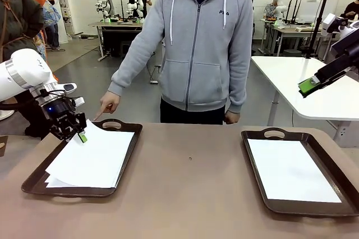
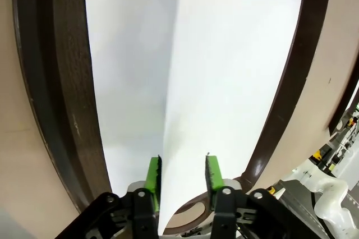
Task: Sort the A4 documents.
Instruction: Place the A4 Paper in the designated Handle tray.
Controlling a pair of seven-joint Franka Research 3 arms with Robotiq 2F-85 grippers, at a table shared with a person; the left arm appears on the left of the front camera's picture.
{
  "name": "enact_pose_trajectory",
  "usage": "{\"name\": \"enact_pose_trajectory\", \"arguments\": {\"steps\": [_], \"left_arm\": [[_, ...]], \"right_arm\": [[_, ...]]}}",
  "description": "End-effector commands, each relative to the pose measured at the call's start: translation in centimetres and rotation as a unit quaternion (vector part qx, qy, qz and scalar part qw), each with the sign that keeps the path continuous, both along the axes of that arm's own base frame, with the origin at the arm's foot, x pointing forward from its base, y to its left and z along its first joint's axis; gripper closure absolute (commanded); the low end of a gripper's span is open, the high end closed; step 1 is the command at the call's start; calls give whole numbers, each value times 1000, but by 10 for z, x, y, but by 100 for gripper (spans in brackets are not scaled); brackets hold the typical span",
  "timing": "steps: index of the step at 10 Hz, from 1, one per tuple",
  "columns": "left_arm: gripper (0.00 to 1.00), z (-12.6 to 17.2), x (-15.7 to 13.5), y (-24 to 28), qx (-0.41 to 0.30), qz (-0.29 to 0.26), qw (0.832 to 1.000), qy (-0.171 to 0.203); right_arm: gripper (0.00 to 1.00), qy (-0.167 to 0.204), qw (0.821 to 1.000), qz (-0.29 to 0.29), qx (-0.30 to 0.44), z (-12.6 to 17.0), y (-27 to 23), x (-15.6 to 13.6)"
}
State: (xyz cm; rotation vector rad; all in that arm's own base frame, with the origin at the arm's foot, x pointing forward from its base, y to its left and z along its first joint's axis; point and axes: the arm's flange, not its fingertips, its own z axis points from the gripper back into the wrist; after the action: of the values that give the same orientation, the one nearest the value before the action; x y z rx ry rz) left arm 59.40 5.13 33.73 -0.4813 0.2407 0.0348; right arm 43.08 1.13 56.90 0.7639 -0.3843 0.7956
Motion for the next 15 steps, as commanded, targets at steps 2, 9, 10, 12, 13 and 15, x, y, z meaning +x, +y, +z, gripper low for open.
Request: {"name": "enact_pose_trajectory", "arguments": {"steps": [2, 9, 10, 12, 13, 15], "left_arm": [[24, 6, 3, 1, 23, 10, 1000, 13], [0, 13, 2, 3, 17, 15, 1000, 7], [0, 13, 2, 1, -33, 2, 999, 21], [0, 6, 2, 4, 13, 6, 1000, 1], [0, 6, 2, 4, 13, 6, 1000, 1], [0, 6, 2, 4, 13, 6, 1000, 1]], "right_arm": [[0, -2, 1000, 1, 7, -2, 1, 0], [0, -2, 1000, 1, 7, -2, 1, 0], [0, -2, 1000, 1, 7, -2, 1, 0], [0, -2, 1000, 1, 7, -2, 1, 0], [0, -2, 1000, 1, 7, -2, 1, 0], [0, -2, 1000, 1, 7, -2, 1, 0]]}}
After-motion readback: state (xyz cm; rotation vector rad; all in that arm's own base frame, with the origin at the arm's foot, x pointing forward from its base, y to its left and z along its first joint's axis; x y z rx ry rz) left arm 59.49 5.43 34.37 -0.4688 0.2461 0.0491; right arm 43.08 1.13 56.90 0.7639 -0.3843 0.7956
